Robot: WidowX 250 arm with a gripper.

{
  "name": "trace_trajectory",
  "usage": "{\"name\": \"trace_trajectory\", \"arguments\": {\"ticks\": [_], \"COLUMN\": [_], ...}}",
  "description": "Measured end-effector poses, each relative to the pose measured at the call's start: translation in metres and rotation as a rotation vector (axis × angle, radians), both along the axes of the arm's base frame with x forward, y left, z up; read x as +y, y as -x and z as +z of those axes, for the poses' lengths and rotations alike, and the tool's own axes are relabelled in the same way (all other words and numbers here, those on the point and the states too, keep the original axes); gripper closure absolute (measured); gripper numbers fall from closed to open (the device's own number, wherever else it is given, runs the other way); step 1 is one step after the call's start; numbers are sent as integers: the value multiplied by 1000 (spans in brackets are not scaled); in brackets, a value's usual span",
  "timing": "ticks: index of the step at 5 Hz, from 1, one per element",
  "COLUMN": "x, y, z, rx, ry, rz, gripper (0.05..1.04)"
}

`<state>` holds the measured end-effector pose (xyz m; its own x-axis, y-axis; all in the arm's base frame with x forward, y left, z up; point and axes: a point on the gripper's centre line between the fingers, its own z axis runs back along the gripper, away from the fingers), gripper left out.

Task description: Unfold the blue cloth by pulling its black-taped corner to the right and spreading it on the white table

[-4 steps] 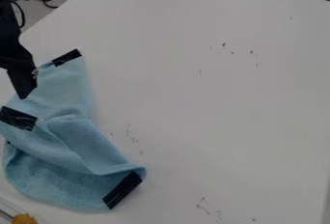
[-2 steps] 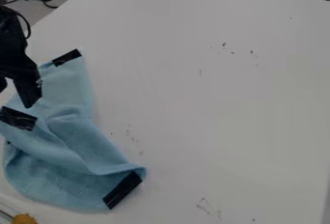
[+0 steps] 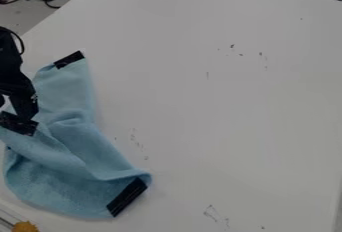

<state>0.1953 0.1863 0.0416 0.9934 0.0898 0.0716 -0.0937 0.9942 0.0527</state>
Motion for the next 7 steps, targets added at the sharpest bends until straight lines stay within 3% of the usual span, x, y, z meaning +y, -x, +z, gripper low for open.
{"name": "trace_trajectory", "arguments": {"ticks": [2, 4, 5, 6, 7], "x": [10, 5, 5, 3, -3], "y": [1, 9, 11, 12, 8], "z": [-3, -5, 5, 7, 20], "rx": [-10, 17, 21, 29, 17], "ry": [1, 33, 18, 23, 8], "rz": [-9, -19, -17, -15, -39], "gripper": [128, 718, 933, 1006, 859]}}
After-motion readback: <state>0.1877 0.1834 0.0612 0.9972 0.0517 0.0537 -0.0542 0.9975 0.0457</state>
